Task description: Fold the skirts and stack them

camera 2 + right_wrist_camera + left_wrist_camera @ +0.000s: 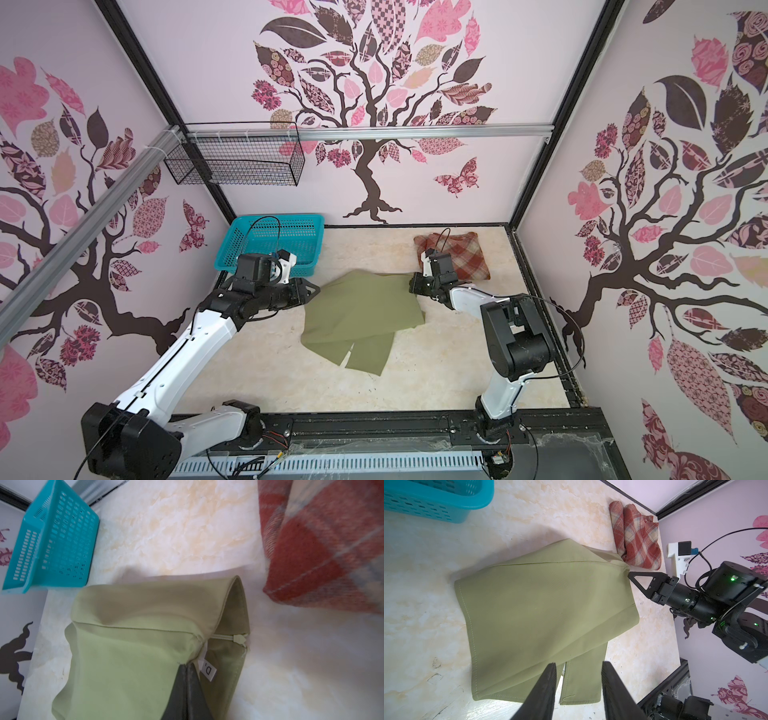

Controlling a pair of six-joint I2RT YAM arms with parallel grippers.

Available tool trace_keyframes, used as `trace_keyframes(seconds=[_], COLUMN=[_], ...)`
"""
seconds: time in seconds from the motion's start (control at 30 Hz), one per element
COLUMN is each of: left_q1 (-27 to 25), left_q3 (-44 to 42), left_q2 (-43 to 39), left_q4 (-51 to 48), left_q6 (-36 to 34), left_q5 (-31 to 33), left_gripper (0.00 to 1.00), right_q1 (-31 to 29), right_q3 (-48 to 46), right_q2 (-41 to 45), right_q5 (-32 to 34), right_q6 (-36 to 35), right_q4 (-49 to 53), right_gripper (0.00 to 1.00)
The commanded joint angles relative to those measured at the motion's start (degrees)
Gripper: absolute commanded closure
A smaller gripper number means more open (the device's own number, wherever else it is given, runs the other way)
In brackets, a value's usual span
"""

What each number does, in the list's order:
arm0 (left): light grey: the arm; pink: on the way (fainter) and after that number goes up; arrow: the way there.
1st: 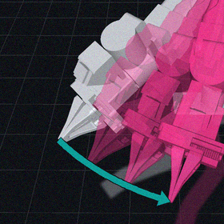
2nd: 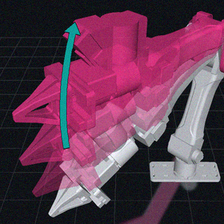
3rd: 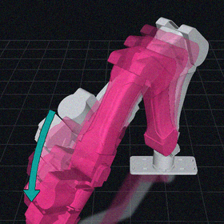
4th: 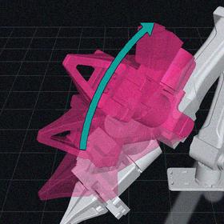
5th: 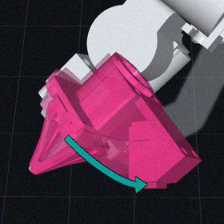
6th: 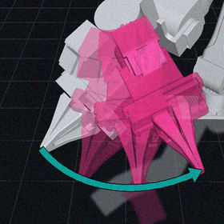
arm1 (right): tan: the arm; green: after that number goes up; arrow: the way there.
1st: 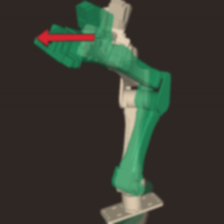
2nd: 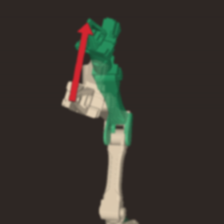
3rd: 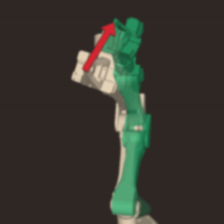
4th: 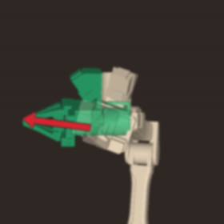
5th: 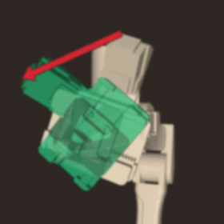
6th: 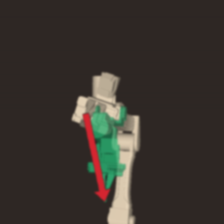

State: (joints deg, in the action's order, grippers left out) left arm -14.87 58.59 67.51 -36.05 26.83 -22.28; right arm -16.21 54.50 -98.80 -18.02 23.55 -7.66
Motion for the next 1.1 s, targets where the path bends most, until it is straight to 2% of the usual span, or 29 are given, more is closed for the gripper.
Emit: trace_keyframes(seconds=[0.0, 0.27, 0.43, 0.63, 0.8, 0.87, 0.93, 1.0, 1.07], left_q1=[0.0, 0.1, 0.0, 0.1, 0.1, 0.1, 0.1, 0.1, 0.1], left_q3=[-1.3, -1.2, -1.4, -1.7, -1.8, -2.0, -2.0, -2.2, -2.8], left_q2=[-0.7, -1.4, -1.0, -0.4, -0.2, 0.1, 0.3, 0.5, 0.3], left_q4=[1.3, 2.1, 3.7, 5.9, 6.5, 7.0, 7.3, 7.4, 7.9], left_q6=[-0.4, -0.4, -0.2, 0.5, 0.2, 0.2, 0.2, -0.1, 0.6], left_q5=[0.0, 0.4, 0.1, -1.1, -1.3, -1.7, -2.5, -3.2, -3.5], left_gripper=[0.61, 0.62, 0.62, 0.62, 0.62, 0.62, 0.62, 0.62, 0.62], right_q1=[-0.1, -0.1, -0.1, -0.1, -0.1, -0.1, -0.1, 0.0, 0.6], right_q3=[2.5, 11.7, 24.3, 38.2, 48.6, 50.6, 47.8, 39.6, 30.0], right_q2=[1.9, 9.0, 12.3, 12.1, 11.9, 10.5, 10.2, 11.2, 12.4], right_q5=[-1.9, 0.2, 2.6, 2.8, 5.6, 5.5, 5.0, 5.4, 5.1], right_q6=[-1.0, -4.7, -7.9, -10.3, -14.3, -14.7, -14.4, -13.6, -12.8], right_q4=[0.0, 9.6, 17.4, 25.6, 31.1, 33.4, 34.2, 31.3, 25.5], right_gripper=[1.00, 1.00, 1.00, 1.00, 1.00, 1.00, 1.00, 0.87, 0.59])
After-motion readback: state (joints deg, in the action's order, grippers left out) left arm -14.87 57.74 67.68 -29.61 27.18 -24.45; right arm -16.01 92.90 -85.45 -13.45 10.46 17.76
